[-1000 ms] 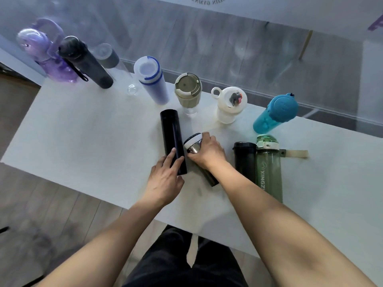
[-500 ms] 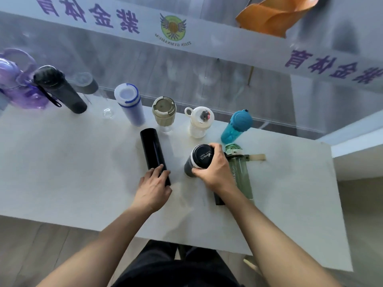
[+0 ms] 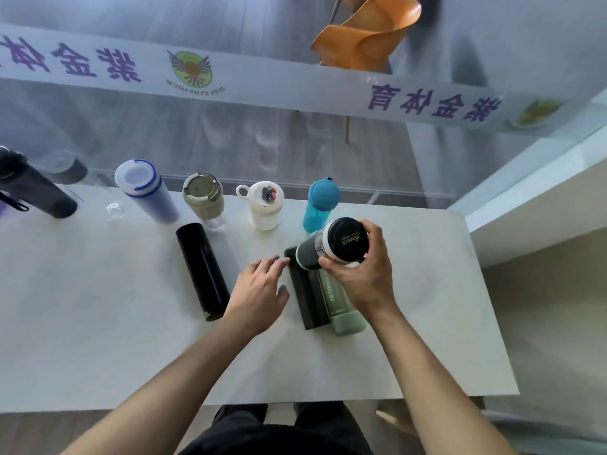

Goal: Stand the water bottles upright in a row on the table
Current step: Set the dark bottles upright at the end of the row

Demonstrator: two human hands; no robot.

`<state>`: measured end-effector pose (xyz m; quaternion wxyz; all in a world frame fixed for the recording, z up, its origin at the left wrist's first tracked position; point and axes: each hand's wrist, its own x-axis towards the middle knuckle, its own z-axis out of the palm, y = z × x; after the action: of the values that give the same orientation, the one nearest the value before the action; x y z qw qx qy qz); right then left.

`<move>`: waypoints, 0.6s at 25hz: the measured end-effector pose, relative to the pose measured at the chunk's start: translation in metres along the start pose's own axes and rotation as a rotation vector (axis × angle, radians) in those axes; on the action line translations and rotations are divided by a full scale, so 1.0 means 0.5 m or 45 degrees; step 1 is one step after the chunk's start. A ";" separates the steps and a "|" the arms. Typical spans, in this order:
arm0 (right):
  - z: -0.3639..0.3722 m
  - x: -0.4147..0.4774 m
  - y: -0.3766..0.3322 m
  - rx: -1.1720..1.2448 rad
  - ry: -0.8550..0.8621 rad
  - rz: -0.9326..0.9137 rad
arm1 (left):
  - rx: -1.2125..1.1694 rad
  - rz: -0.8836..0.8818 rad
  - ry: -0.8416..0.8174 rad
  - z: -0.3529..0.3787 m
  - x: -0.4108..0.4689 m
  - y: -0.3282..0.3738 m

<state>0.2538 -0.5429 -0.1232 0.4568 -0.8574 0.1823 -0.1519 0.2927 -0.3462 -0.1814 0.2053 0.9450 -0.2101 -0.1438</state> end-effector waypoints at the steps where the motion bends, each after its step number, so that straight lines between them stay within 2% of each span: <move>1: -0.019 0.009 0.016 0.001 0.020 0.007 | 0.006 0.056 0.001 0.007 0.014 0.035; 3: -0.053 0.034 0.051 -0.003 0.038 0.031 | 0.027 0.113 -0.043 0.032 0.039 0.096; 7: -0.116 0.093 0.120 -0.022 0.054 0.047 | 0.129 0.071 -0.186 0.102 0.078 0.166; 11: -0.146 0.169 0.177 -0.024 0.023 0.035 | 0.208 -0.019 -0.201 0.134 0.130 0.188; 15: -0.139 0.253 0.219 -0.055 -0.046 0.002 | 0.253 -0.238 -0.225 0.162 0.162 0.190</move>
<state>0.3175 -0.7073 -0.1656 0.4415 -0.8695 0.1778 -0.1323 0.3020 -0.4884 -0.2245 0.0773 0.9598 -0.1516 -0.2232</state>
